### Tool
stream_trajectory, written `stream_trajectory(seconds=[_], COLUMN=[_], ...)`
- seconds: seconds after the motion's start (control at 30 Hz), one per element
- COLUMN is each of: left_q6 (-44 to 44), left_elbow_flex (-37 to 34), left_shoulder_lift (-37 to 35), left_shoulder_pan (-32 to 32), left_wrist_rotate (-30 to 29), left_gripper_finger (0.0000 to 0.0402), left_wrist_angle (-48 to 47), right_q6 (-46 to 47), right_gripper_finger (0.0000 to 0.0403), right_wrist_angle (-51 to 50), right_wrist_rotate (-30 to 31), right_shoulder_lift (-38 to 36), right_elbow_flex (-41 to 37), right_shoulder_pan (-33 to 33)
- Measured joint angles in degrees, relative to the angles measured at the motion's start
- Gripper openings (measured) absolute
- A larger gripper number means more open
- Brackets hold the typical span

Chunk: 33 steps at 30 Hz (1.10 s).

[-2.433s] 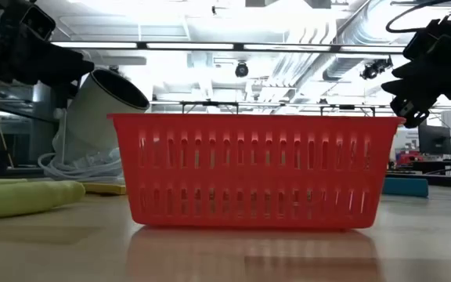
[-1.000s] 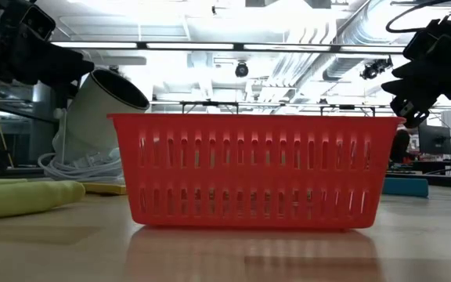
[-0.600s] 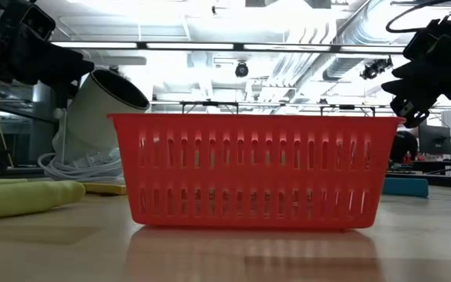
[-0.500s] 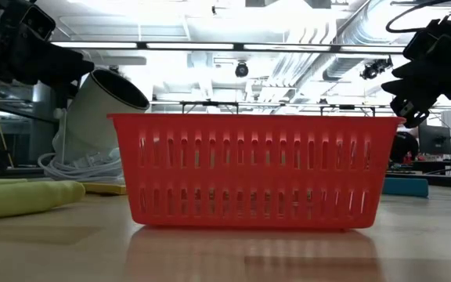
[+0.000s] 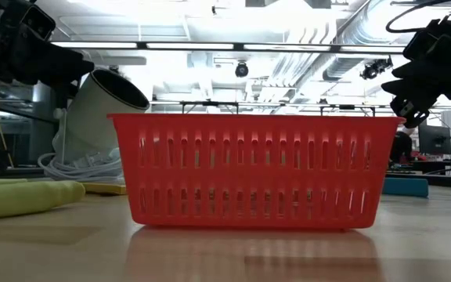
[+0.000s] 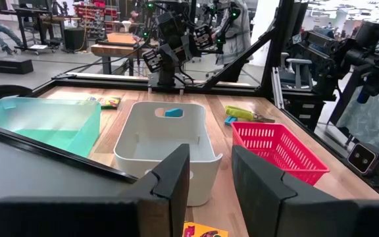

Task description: Pick & Place School Supplies

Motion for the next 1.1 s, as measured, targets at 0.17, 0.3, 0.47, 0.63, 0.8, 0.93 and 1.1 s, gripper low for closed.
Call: stream_trajectory(seconds=[0.17,0.3,0.47,0.63,0.8,0.93,1.1], left_q6=[-0.4,-1.4,-1.3,-1.5,-1.4,-0.2,1.8], left_elbow_flex=[0.0,0.3,1.9,2.6,2.8,5.0,12.1], left_shoulder_lift=[0.0,0.0,0.0,0.0,0.0,0.0,0.0], left_shoulder_pan=[0.0,0.0,0.0,0.0,-0.6,-2.3,-6.1], left_wrist_rotate=[0.6,1.0,2.1,5.9,6.4,5.3,-1.8], left_gripper_finger=[0.0110,0.0110,0.0110,0.0110,0.0110,0.0110,0.0110], left_wrist_angle=[0.0,0.4,0.3,0.5,0.4,-1.8,-13.1], right_q6=[0.0,0.0,0.0,0.0,0.0,0.0,0.0], right_gripper_finger=[0.0097,0.0097,0.0097,0.0097,0.0097,0.0097,0.0097], right_wrist_angle=[0.0,0.0,0.0,0.0,0.0,0.0,0.0], right_wrist_rotate=[0.0,0.0,0.0,0.0,0.0,0.0,0.0], right_shoulder_lift=[0.0,0.0,0.0,0.0,0.0,0.0,0.0], right_elbow_flex=[0.0,0.0,0.0,0.0,0.0,0.0,0.0], right_shoulder_pan=[0.0,0.0,0.0,0.0,0.0,0.0,0.0])
